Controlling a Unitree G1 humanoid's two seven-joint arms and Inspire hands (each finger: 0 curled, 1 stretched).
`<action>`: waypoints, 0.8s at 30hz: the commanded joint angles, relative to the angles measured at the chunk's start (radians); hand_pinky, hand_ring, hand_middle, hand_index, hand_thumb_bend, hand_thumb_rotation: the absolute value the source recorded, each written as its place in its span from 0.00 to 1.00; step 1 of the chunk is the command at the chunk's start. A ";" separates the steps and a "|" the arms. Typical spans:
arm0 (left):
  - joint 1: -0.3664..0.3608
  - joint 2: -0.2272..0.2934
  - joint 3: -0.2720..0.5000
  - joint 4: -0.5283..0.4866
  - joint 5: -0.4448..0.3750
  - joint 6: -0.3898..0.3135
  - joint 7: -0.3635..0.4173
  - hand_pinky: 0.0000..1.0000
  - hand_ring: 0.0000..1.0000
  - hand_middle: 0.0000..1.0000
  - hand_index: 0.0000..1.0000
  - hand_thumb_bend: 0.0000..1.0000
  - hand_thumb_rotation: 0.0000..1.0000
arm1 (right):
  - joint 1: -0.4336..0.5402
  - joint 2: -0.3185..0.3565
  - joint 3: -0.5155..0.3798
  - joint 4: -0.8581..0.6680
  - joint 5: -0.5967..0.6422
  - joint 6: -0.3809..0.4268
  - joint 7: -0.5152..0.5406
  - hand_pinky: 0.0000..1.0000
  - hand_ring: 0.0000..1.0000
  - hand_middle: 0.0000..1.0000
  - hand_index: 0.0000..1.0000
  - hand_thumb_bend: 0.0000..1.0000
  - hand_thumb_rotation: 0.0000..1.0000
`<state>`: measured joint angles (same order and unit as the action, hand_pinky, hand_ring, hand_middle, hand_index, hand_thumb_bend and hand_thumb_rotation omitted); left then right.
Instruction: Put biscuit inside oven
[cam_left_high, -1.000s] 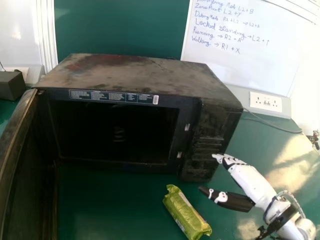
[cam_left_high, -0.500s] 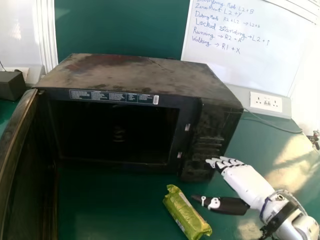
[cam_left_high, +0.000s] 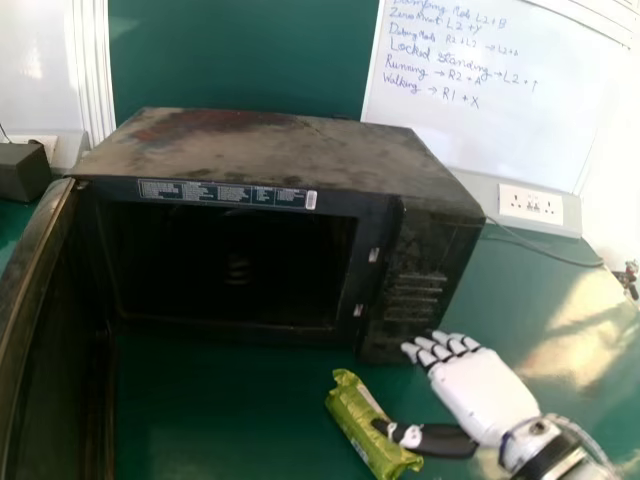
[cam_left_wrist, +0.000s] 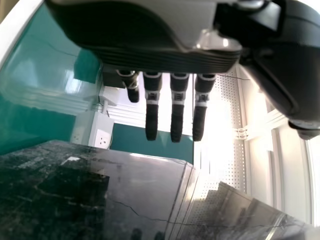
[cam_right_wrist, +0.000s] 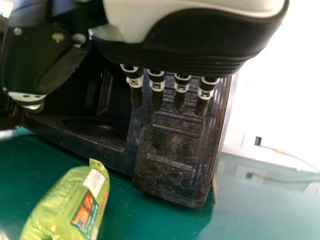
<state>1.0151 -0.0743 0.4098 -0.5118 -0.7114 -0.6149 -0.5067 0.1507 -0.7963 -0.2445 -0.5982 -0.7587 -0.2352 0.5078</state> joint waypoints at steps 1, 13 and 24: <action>0.017 -0.020 0.002 -0.012 -0.001 -0.006 0.006 0.70 0.74 0.78 0.75 1.00 0.83 | 0.011 0.024 0.016 -0.021 -0.023 0.020 -0.006 0.98 1.00 1.00 1.00 0.89 0.96; 0.034 -0.024 -0.008 -0.017 -0.006 -0.002 0.005 0.63 0.71 0.76 0.74 1.00 0.87 | 0.013 0.092 0.085 -0.037 -0.099 0.086 0.024 0.98 1.00 1.00 1.00 0.90 0.98; 0.052 -0.032 -0.015 -0.033 0.004 -0.003 0.012 0.63 0.70 0.73 0.73 1.00 0.92 | 0.001 0.132 0.178 -0.002 -0.199 0.122 0.011 0.97 1.00 1.00 1.00 0.90 0.98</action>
<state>1.0469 -0.0780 0.4044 -0.5392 -0.7134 -0.6143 -0.4978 0.1654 -0.6703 -0.0738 -0.6006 -0.9478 -0.1267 0.5134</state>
